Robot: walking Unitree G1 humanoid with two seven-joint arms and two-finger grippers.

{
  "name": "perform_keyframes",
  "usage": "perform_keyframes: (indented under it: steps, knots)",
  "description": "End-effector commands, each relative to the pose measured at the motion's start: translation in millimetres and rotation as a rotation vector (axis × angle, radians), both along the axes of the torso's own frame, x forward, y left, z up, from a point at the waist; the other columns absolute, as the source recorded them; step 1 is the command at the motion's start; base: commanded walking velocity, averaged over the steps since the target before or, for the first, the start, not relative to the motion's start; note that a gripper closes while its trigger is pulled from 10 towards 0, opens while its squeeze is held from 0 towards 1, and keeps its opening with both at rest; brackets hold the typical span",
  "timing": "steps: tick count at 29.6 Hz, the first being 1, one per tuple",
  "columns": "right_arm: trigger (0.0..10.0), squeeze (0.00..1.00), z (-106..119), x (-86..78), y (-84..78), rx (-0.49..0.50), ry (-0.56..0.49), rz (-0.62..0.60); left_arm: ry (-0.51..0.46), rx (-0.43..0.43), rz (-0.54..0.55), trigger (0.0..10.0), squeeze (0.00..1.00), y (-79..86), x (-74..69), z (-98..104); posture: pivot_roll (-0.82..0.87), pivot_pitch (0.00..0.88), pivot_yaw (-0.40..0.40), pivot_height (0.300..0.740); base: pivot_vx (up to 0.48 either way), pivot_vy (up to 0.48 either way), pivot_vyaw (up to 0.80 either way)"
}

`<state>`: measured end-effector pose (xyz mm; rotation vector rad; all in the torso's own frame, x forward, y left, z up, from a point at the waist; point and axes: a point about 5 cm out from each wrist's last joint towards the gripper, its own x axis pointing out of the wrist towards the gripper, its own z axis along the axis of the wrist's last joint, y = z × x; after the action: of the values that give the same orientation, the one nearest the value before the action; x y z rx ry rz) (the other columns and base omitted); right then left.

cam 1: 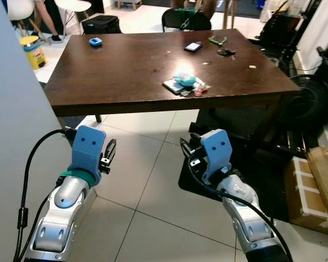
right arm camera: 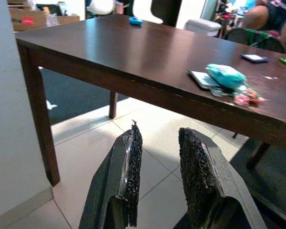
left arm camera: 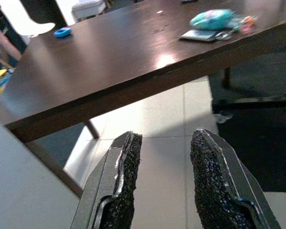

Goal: Hang keys on a hook

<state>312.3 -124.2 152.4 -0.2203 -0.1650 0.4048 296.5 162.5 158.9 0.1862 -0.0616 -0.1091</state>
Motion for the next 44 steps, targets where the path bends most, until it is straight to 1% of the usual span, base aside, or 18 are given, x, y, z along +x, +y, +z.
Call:
perform_keyframes:
  steps: [1, 6, 20, 32, 37, 44]
  knots:
    - [10.0, 0.0, -4.0, -1.5, -1.5, 0.006, 0.016, -0.003, 0.005, 0.001, -0.002, 10.0, 0.0, 1.2, -2.1, -2.3, -0.13, 0.013, 0.111, 0.74, 0.274, 0.0, -0.42]
    - [10.0, 0.0, -4.4, -1.0, -2.2, 0.022, 0.024, -0.007, 0.008, 0.004, 0.001, 10.0, 0.0, 0.3, -1.5, -3.6, -0.13, 0.017, 0.111, 0.74, 0.429, 0.0, -0.75]
    - [10.0, 0.0, -3.3, -0.9, -3.3, 0.018, 0.02, -0.01, 0.01, 0.0, 0.004, 10.0, 0.0, 0.0, -1.1, -3.8, -0.13, 0.025, 0.112, 0.74, 0.48, 0.0, -0.75]
    - [10.0, 0.0, -1.2, -1.7, -2.0, 0.015, 0.002, 0.0, 0.01, 0.004, 0.005, 10.0, 0.0, 0.2, -0.9, -3.8, -0.13, 0.026, 0.115, 0.74, 0.48, 0.0, 0.0]
    - [10.0, 0.0, -2.1, -1.8, -0.8, -0.015, 0.005, 0.006, 0.008, 0.007, 0.004, 10.0, 0.0, 0.1, -0.9, -3.5, -0.13, 0.026, 0.115, 0.74, 0.48, 0.0, 0.0]
    - [10.0, 0.0, -2.3, -1.5, -0.9, -0.02, 0.007, -0.002, 0.005, 0.006, 0.006, 10.0, 0.0, -0.4, -1.0, -3.3, -0.13, 0.027, 0.114, 0.74, 0.48, 0.0, 0.39]
